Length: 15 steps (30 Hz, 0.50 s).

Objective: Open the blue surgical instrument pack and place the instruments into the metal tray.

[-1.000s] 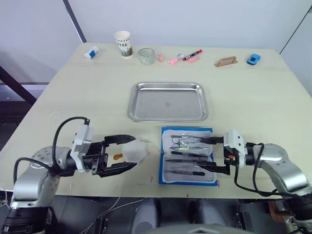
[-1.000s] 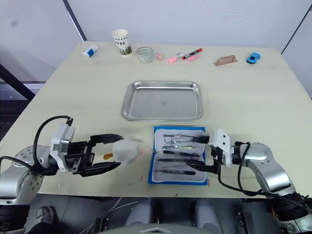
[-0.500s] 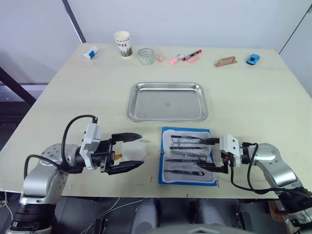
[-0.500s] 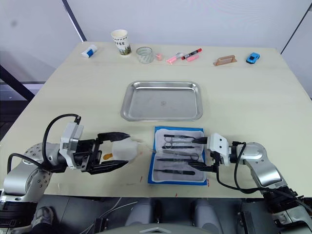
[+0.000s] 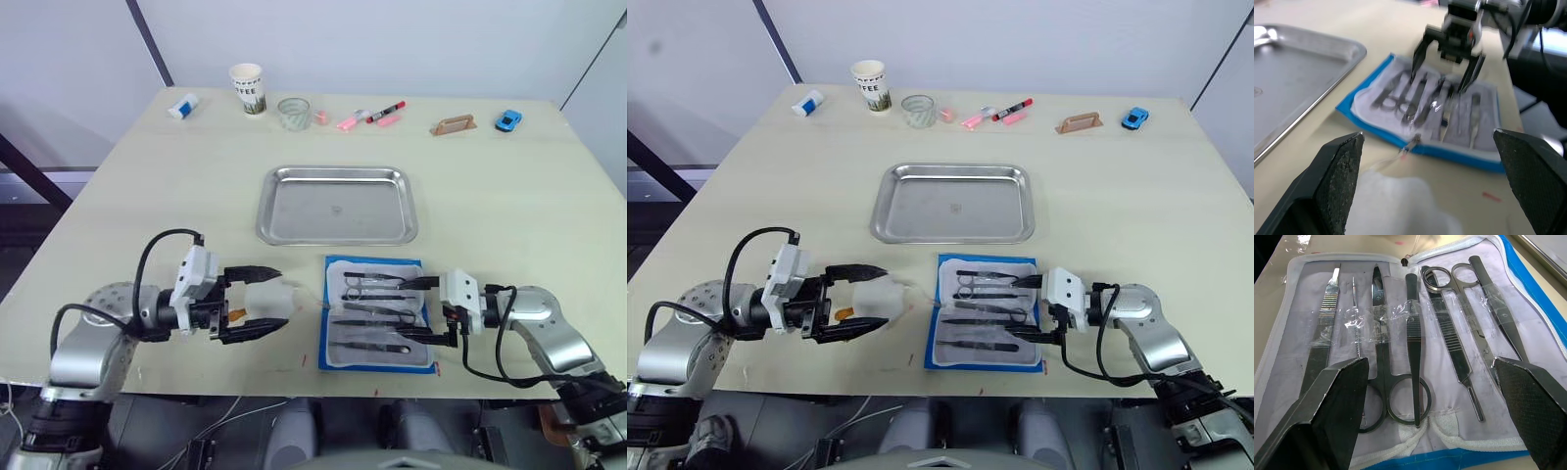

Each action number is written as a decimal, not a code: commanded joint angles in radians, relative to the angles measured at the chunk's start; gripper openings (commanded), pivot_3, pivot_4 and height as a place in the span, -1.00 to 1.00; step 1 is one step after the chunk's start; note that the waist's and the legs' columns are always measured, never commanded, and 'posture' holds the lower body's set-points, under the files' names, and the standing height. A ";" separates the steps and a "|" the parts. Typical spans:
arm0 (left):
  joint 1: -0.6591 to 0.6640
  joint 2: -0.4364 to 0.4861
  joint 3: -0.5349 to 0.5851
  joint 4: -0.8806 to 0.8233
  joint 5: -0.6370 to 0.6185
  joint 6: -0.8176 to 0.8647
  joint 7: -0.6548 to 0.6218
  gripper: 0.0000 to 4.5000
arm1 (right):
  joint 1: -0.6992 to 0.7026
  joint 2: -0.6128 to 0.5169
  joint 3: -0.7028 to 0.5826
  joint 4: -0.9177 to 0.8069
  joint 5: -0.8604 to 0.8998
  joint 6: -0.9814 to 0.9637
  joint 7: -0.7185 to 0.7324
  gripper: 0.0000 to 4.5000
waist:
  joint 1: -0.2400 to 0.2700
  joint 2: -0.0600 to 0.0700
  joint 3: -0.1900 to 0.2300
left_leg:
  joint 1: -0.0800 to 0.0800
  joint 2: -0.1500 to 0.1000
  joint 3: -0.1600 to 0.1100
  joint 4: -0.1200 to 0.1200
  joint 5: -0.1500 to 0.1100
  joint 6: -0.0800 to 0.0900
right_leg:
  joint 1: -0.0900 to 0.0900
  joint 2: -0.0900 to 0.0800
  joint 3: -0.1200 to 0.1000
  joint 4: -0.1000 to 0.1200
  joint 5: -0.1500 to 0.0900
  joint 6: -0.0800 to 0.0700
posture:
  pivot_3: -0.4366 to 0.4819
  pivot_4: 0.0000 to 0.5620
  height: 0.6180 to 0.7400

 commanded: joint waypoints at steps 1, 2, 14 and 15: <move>-0.039 0.011 -0.029 -0.043 -0.038 0.098 0.024 1.00 | 0.023 -0.004 0.037 0.053 -0.056 0.029 -0.003 0.96 | 0.000 0.000 0.000 | 0.000 0.000 0.000 0.000 0.000 0.000 | 0.000 0.000 0.000 0.000 0.000 0.000 | -0.05 -0.47 1.00; -0.052 0.010 -0.036 -0.054 -0.057 0.138 0.036 1.00 | 0.021 -0.004 0.035 0.053 -0.055 0.030 -0.005 0.96 | 0.000 0.000 0.000 | 0.000 0.000 0.000 0.000 0.000 0.000 | 0.000 0.000 0.000 0.000 0.000 0.000 | -0.05 -0.47 1.00; -0.318 -0.137 -0.255 0.037 0.104 0.153 0.174 0.54 | 0.037 -0.009 0.027 0.028 -0.051 0.042 -0.016 1.00 | 0.004 -0.001 0.000 | 0.000 0.000 -0.001 0.001 0.000 0.000 | 0.001 0.001 0.001 0.000 0.000 0.000 | -0.05 -0.47 1.00; -0.331 -0.143 -0.274 0.051 0.126 0.131 0.166 0.54 | 0.037 -0.009 0.027 0.026 -0.050 0.044 -0.019 1.00 | 0.004 -0.001 0.000 | 0.000 0.000 0.000 0.001 0.000 0.000 | 0.001 0.001 0.001 0.000 0.000 0.000 | -0.05 -0.47 1.00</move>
